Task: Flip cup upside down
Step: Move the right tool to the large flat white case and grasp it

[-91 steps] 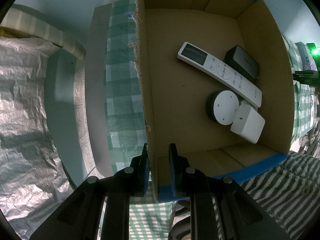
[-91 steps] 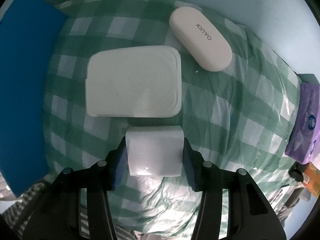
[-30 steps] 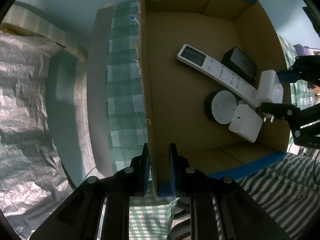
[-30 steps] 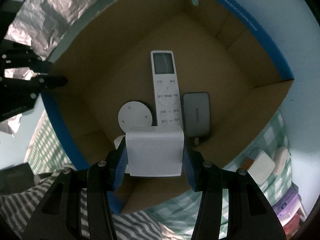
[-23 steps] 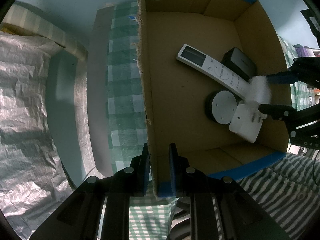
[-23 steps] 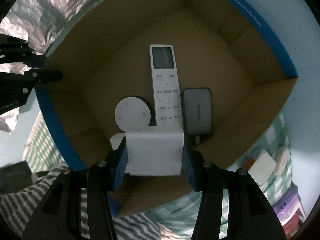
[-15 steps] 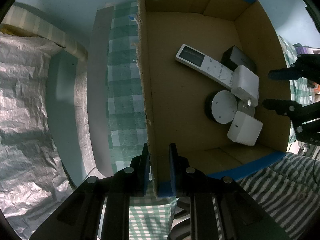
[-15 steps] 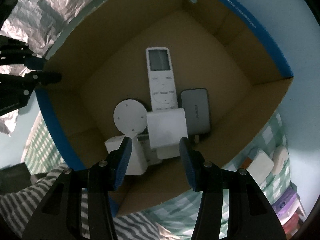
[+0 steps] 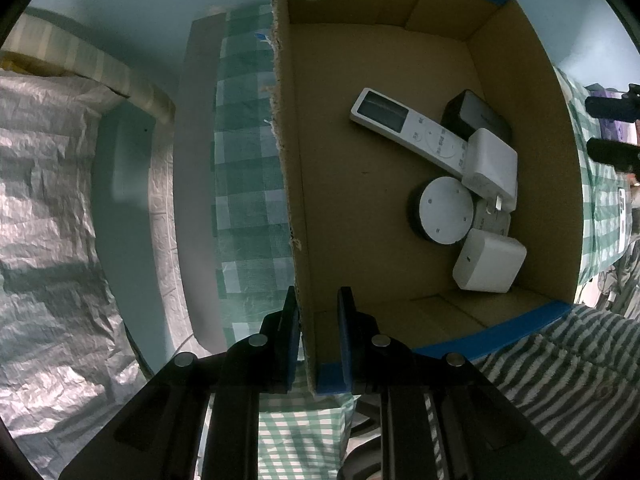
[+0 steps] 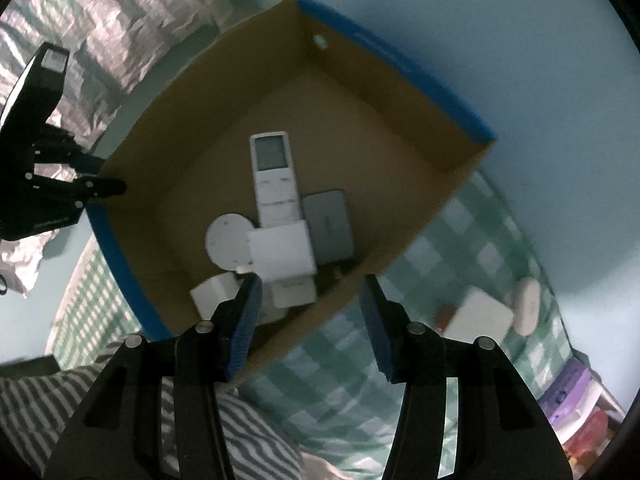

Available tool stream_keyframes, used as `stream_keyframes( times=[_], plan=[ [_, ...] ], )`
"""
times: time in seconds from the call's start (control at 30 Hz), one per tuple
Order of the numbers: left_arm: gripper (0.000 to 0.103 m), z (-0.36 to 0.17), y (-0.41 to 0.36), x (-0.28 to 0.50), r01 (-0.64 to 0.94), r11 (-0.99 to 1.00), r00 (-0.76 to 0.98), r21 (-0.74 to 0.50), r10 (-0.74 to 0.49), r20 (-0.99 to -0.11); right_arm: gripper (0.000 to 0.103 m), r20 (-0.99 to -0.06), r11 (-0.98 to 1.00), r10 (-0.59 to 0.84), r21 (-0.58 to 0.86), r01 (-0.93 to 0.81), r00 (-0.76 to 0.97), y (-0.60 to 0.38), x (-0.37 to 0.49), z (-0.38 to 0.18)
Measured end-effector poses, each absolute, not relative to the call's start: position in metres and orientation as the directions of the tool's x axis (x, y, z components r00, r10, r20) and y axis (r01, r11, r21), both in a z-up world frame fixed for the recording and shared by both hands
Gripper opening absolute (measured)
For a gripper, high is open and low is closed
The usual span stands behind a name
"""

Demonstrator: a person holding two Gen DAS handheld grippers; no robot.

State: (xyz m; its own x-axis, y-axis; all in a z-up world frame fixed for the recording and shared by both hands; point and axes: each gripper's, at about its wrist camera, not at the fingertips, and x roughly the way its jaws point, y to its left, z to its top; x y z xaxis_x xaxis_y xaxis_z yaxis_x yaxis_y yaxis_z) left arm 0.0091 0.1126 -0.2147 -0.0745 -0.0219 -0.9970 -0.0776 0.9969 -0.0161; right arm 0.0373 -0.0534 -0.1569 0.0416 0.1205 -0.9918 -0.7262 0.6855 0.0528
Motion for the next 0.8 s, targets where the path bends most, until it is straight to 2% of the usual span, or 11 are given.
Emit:
stream_keyframes(
  times=[0.47,0.8],
  plan=[
    [0.016,-0.215,0.112,0.009,-0.079,0.997,-0.077,-0.018,-0.024,-0.997,0.051,-0.993,0.772,0.087,0.019,-0.635,0.077,-0.124,0.071,-0.157],
    [0.016,-0.215,0.111,0.009,-0.081,0.997,-0.08,-0.016,-0.022,-0.997,0.051,-0.996,0.835,0.079,0.043,-0.549,0.044,-0.178,0.115,-0.194]
  ],
)
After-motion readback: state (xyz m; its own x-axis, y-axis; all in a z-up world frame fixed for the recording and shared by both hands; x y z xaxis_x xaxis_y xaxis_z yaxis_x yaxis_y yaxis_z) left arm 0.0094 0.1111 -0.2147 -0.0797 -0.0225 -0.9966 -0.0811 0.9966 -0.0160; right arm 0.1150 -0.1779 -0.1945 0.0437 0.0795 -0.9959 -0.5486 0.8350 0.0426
